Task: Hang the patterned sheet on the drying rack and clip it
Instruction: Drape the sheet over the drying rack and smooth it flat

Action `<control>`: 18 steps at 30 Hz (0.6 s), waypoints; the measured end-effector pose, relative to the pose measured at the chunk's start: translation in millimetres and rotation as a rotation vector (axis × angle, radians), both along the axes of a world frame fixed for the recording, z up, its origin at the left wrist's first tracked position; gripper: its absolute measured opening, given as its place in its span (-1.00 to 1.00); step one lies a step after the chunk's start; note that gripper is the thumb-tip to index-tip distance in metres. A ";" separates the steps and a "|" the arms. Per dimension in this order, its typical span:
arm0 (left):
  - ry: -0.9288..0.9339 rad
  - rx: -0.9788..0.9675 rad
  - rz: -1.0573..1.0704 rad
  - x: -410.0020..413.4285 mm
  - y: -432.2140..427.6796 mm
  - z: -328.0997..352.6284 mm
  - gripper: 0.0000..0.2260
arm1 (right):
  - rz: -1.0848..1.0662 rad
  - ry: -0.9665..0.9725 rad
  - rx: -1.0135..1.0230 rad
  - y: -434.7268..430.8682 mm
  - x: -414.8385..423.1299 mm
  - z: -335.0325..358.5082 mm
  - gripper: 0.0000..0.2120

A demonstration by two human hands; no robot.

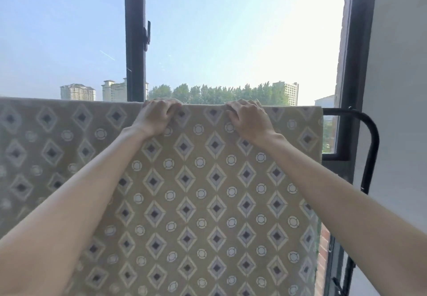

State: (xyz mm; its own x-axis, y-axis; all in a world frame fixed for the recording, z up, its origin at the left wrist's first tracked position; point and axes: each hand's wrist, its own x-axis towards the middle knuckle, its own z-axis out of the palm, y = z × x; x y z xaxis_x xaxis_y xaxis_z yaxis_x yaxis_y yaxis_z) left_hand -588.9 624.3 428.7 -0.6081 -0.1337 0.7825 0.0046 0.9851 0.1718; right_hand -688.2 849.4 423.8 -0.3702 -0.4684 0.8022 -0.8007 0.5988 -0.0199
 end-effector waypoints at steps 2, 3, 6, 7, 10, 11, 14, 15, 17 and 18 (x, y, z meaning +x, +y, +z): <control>0.002 -0.007 0.012 18.7 -22.6 0.4 -0.62 | 0.053 0.008 0.008 -24.5 14.1 2.4 -0.66; -0.003 -0.002 0.014 27.6 -32.8 1.5 -0.63 | 0.086 0.014 0.013 -36.8 22.3 3.9 -0.66; -0.092 -0.012 0.003 51.0 -60.2 10.2 -0.67 | 0.169 0.010 0.052 -73.8 46.6 8.5 -0.67; -0.144 -0.024 -0.011 57.6 -68.4 14.5 -0.67 | 0.191 0.004 0.063 -85.7 53.7 10.2 -0.67; -0.225 -0.032 -0.089 72.2 -94.8 27.1 -0.68 | 0.255 0.003 0.057 -115.9 71.0 12.1 -0.68; -0.221 -0.021 -0.118 75.6 -102.8 29.4 -0.70 | 0.277 -0.008 0.040 -122.8 73.3 12.4 -0.70; -0.192 -0.039 -0.191 80.0 -117.8 32.2 -0.76 | 0.298 -0.061 -0.003 -131.6 75.9 15.0 -0.75; -0.187 -0.050 -0.210 80.4 -118.2 33.0 -0.78 | 0.285 -0.054 -0.009 -131.8 75.3 17.1 -0.77; -0.180 -0.062 -0.251 81.0 -119.5 35.0 -0.80 | 0.250 -0.018 -0.003 -134.1 79.0 19.6 -0.77; -0.172 -0.066 -0.272 81.4 -119.3 36.3 -0.81 | 0.233 -0.002 0.003 -134.7 82.3 20.8 -0.77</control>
